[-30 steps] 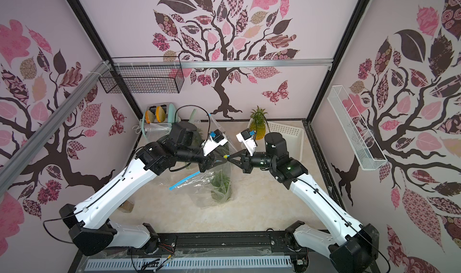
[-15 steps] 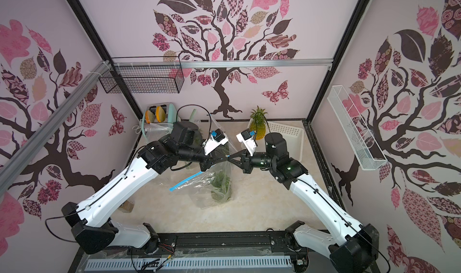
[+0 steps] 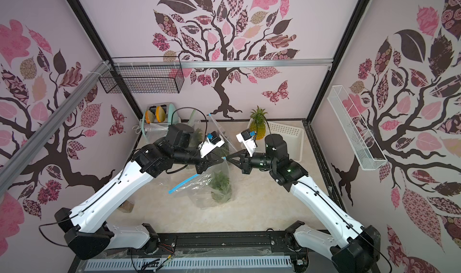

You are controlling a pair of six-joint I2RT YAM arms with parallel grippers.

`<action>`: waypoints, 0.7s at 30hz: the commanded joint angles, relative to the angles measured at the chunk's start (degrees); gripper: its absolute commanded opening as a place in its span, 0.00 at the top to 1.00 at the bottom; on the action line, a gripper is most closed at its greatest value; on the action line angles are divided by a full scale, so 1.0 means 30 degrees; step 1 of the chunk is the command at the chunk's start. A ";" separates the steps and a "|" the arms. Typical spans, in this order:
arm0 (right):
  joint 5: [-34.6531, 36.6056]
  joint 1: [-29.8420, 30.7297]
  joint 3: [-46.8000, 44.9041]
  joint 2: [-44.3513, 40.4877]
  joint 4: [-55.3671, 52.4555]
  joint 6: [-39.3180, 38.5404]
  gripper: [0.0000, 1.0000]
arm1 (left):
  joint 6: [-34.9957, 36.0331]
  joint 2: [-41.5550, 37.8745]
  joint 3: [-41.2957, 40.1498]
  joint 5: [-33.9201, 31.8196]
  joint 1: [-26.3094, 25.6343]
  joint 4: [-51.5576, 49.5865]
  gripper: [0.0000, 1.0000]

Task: Open the zip-top bag and take out the pineapple
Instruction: Unzip the zipper on the zipper food storage bag.

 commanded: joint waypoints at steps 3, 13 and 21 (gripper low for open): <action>0.0715 -0.0149 0.0140 -0.0451 0.1198 0.0232 1.00 | -0.0122 -0.1246 -0.1170 -0.0650 0.0424 -0.1179 1.00; -0.2718 -0.0121 0.0871 0.0477 -0.0619 -0.1252 0.80 | -0.0072 -0.1185 -0.1100 -0.0581 0.0506 -0.0067 1.00; -0.3702 -0.0103 0.1610 0.1305 -0.1364 -0.2103 0.74 | 0.0069 -0.0495 -0.0183 0.0044 0.0512 0.0688 1.00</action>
